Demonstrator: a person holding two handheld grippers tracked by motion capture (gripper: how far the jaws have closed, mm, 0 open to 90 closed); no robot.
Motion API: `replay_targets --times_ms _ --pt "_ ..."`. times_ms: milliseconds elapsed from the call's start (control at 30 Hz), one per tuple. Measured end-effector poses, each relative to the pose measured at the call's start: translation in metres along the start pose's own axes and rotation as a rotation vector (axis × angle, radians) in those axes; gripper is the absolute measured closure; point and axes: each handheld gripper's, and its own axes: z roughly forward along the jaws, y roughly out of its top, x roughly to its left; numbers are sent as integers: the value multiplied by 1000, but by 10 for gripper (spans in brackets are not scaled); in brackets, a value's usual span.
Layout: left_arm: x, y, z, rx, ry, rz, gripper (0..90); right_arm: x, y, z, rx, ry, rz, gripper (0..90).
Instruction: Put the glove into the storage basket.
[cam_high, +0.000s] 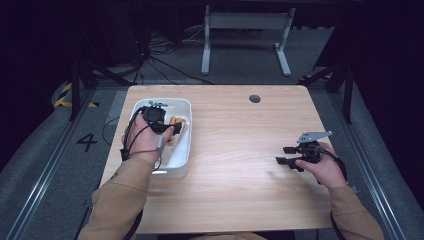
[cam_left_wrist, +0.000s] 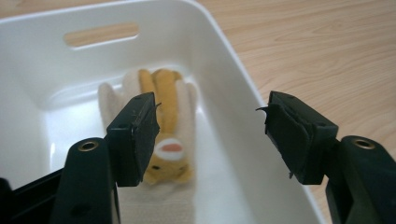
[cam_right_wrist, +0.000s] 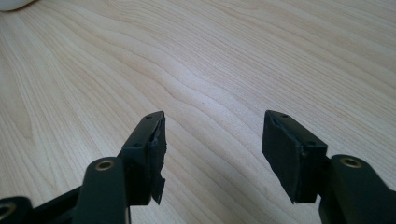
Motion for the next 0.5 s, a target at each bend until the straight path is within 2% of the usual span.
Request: replay_targets --times_ms 33,67,167,333,433,467,500 --pt "0 0 0 0 0 0 354 0 0 0 1 1 0 407" --pt "-8 1 -5 -11 -20 19 355 0 0 0 3 0 -2 406" --pt "-20 2 -13 -34 -53 66 355 0 0 1 4 -2 -7 406" --pt "-42 0 -22 -64 -148 155 353 2 0 0 -1 2 -12 407" --pt "-53 -6 -25 -54 -204 195 347 2 -1 -1 -2 0 -12 407" --pt "-53 -6 -25 -54 -204 195 348 1 -1 -2 -2 0 -11 406" --pt "-60 -12 -25 -53 -249 207 348 1 -2 -2 -2 -1 -9 407"
